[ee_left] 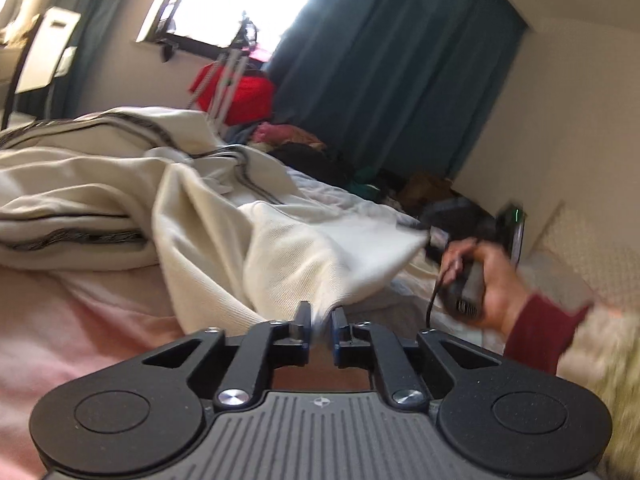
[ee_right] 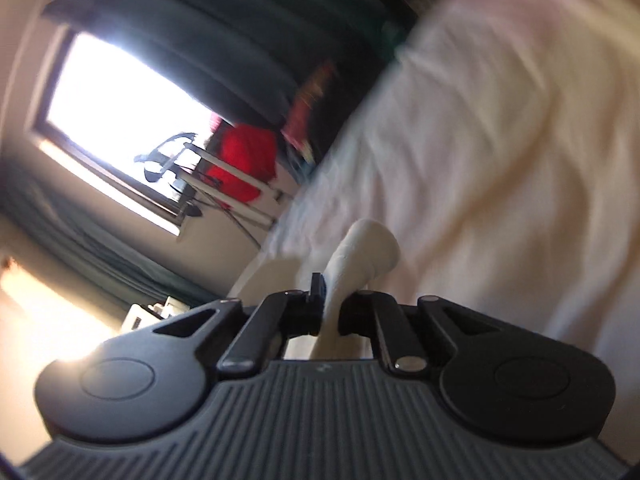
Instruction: Fold clothes
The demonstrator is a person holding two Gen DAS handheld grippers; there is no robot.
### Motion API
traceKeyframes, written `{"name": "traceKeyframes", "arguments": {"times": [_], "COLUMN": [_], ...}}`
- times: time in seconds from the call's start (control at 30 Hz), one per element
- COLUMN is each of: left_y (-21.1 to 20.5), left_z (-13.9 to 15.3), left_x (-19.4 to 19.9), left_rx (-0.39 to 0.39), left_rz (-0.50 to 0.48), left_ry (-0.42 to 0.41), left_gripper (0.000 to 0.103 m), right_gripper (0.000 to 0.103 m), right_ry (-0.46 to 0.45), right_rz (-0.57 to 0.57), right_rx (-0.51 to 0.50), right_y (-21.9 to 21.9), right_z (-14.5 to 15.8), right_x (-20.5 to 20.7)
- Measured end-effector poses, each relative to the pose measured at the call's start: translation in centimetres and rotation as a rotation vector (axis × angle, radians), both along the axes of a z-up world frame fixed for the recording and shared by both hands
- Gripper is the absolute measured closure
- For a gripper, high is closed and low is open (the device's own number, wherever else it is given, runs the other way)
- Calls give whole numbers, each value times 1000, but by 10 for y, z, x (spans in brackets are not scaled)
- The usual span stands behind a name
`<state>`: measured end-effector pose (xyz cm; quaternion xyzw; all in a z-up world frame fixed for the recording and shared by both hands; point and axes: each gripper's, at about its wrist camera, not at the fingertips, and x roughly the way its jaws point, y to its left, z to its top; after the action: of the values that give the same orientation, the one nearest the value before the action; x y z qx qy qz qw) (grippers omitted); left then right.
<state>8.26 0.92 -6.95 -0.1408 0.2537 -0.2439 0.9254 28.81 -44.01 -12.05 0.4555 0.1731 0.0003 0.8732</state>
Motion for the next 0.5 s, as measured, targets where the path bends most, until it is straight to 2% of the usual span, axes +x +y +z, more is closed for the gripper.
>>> {"name": "traceKeyframes", "arguments": {"times": [0.03,0.1,0.2,0.23,0.27,0.33,0.43,0.5], "left_y": [-5,-15,-26,-27,-28,-18,0,23], "left_z": [-2,-8,-14,-16,-17,-21,-28,-34], "left_x": [0,-2,-2,-1,0,7,20,29], "left_rx": [-8,-16,-8,-6,-5,-44,-111,-172], "left_rz": [-25,-64,-109,-115,-119,-70,17,124], "left_ry": [6,33,59,68,78,132,220,293], "left_gripper": [73,59,55,50,48,42,30,25], "right_gripper": [96,96,96,96,96,95,94,94], "right_ry": [-35,-104,-193,-201,-185,-92,50,88], "right_rz": [-18,-57,-181,-241,-305,-423,-477,-492], "right_rx": [-25,-72,-94,-116,-129,-77,93,153], "right_y": [-8,-26,-61,-71,-80,-100,-123,-131], "right_z": [14,42,68,70,68,47,-8,-30], "right_x": [-3,-9,-37,-49,-60,-78,-100,-108]}}
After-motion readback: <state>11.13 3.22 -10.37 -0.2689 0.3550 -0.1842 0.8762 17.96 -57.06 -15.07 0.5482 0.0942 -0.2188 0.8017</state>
